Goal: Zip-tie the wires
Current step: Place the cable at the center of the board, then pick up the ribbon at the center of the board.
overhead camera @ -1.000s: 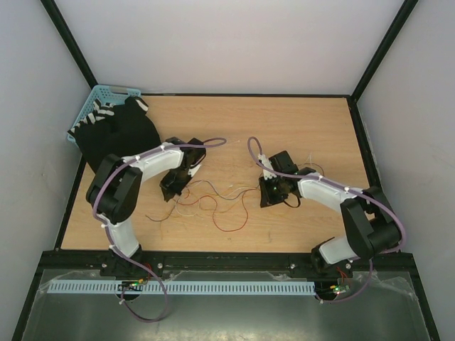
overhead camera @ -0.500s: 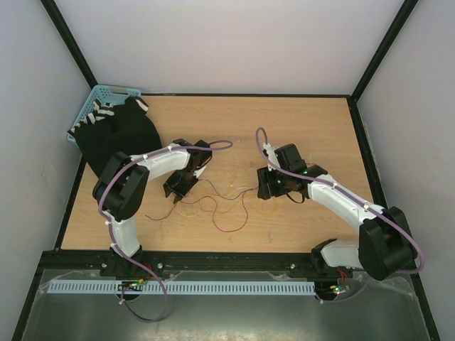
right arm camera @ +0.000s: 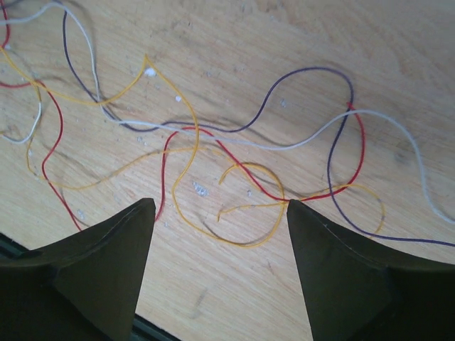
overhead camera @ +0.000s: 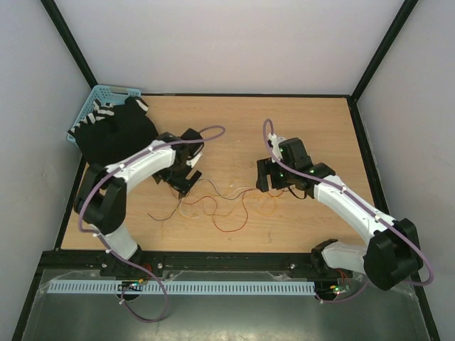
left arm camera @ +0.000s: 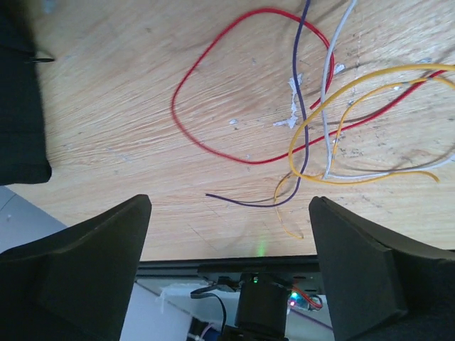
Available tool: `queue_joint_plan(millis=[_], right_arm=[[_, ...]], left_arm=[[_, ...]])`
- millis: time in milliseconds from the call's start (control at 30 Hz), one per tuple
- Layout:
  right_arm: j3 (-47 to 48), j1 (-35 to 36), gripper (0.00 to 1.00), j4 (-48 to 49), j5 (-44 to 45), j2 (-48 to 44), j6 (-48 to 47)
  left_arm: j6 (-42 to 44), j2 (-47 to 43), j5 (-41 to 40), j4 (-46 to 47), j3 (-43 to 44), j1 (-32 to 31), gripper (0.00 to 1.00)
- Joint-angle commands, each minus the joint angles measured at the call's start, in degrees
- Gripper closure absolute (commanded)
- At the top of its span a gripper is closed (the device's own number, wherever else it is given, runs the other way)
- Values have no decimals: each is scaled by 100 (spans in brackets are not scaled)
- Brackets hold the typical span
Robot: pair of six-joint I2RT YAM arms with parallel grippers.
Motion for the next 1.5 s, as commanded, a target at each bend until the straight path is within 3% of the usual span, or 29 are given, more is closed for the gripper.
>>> queue_joint_plan(millis=[0, 300, 533, 700, 900, 1067, 1467], right_arm=[[178, 22, 13, 354, 518, -214, 340], [122, -17, 13, 2306, 1379, 460, 1554], [1115, 63, 19, 2481, 1931, 1872, 2845], [2327, 441, 23, 2044, 3019, 2988, 3121], [3600, 611, 23, 1417, 3473, 4408, 3354], [4283, 801, 23, 1073, 4121, 5171, 3382], [5590, 881, 23, 526, 4494, 6260, 3471]], left_arm=[[224, -639, 308, -101, 299, 264, 2], [203, -1884, 443, 159, 479, 591, 1], [50, -3550, 773, 692, 119, 608, 1], [-37, -4299, 968, 736, -143, 604, 1], [-17, -4947, 1026, 736, -359, 603, 1], [54, -5172, 1091, 736, -448, 603, 1], [315, -5180, 976, 740, -595, 601, 1]])
